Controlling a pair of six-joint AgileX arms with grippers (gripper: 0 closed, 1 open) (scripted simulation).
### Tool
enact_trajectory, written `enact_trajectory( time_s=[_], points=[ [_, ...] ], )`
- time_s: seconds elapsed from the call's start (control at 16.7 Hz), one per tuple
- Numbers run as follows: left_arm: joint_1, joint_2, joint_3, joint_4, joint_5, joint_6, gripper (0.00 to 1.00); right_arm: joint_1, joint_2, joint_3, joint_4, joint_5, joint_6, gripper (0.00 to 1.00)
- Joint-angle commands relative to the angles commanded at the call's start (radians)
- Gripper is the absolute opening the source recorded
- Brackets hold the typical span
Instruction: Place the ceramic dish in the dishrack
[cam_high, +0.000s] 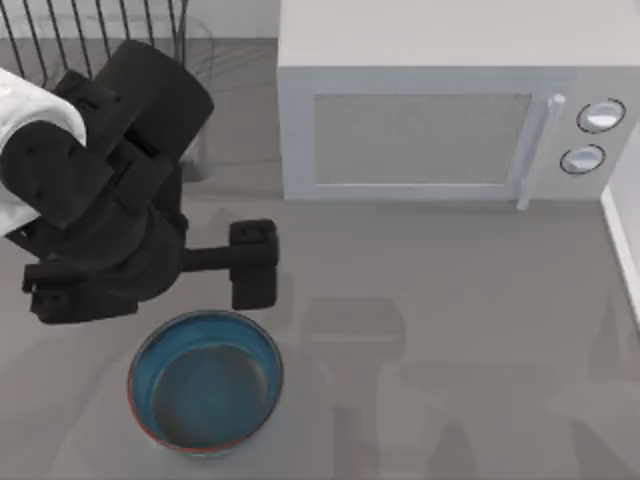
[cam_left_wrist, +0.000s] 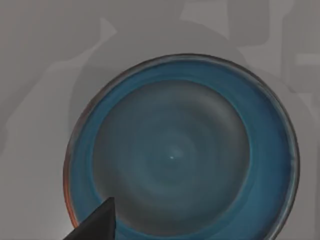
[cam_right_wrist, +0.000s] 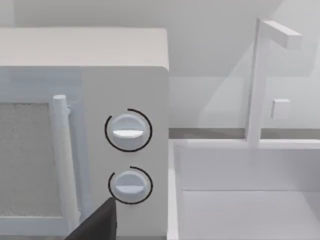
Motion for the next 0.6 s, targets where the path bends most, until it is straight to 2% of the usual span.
enact_trajectory(
  time_s=[0.3, 0.6],
  points=[
    [-0.143, 0.315, 0.273, -0.21, 0.001, -0.14, 1.0, 0.0, 0.0, 0.0, 0.0, 0.0, 0.0, 1.0],
    [-0.189, 0.41, 0.365, -0.273, 0.001, -0.185, 1.0, 0.0, 0.0, 0.0, 0.0, 0.0, 0.0, 1.0]
  ],
)
